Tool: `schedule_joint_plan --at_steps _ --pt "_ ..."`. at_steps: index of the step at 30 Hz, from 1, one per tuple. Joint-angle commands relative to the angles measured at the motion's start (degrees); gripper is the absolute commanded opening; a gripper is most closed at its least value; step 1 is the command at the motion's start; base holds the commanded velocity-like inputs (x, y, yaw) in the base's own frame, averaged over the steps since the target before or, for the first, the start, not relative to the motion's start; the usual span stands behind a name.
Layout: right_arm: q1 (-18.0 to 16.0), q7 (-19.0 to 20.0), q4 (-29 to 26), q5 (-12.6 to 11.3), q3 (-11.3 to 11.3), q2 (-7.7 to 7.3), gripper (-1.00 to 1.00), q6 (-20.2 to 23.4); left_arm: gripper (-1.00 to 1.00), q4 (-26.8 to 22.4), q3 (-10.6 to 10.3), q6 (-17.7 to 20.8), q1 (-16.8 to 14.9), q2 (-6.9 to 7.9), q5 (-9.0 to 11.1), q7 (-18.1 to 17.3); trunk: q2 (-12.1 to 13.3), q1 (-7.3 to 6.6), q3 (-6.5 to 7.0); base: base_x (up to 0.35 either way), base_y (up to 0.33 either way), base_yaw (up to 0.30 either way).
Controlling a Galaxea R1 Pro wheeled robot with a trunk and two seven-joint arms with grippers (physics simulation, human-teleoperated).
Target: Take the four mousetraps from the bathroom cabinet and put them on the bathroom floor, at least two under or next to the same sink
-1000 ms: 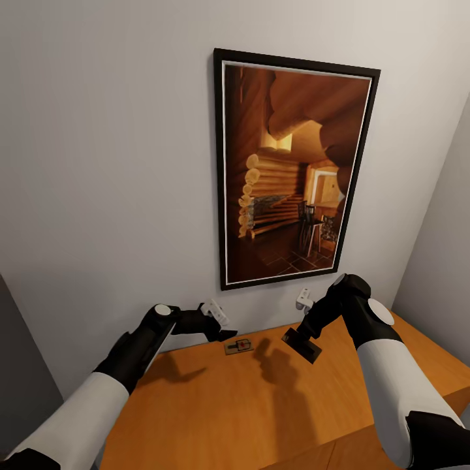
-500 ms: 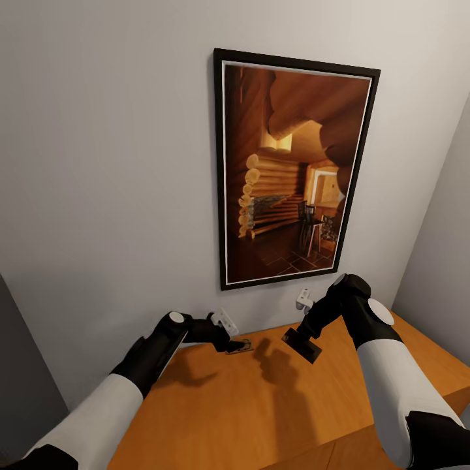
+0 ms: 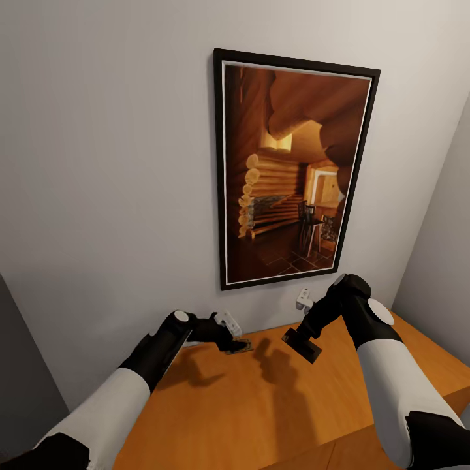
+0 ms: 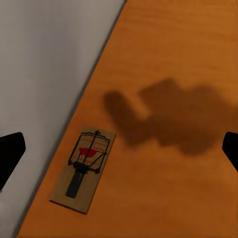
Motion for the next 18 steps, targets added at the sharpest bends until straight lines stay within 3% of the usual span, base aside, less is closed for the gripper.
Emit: schedule_joint_plan --at_steps 1,10,18 --pt "0.0 0.4 0.0 0.3 -0.1 0.02 -1.0 0.6 1.0 0.0 0.3 0.2 -0.1 -0.06 -0.3 -0.3 0.0 0.02 -0.03 0.0 0.0 0.0" --pt "0.0 0.4 0.0 0.3 -0.1 0.02 -1.0 0.6 1.0 0.9 1.7 -0.5 -1.1 -0.67 -0.2 -0.7 0.0 0.02 -0.03 0.0 0.0 0.0" --pt "0.0 0.4 0.0 0.3 -0.1 0.02 -1.0 0.6 1.0 6.1 2.0 -0.6 -3.9 -2.33 -0.2 -0.3 0.0 0.02 -0.03 0.0 0.0 0.0"
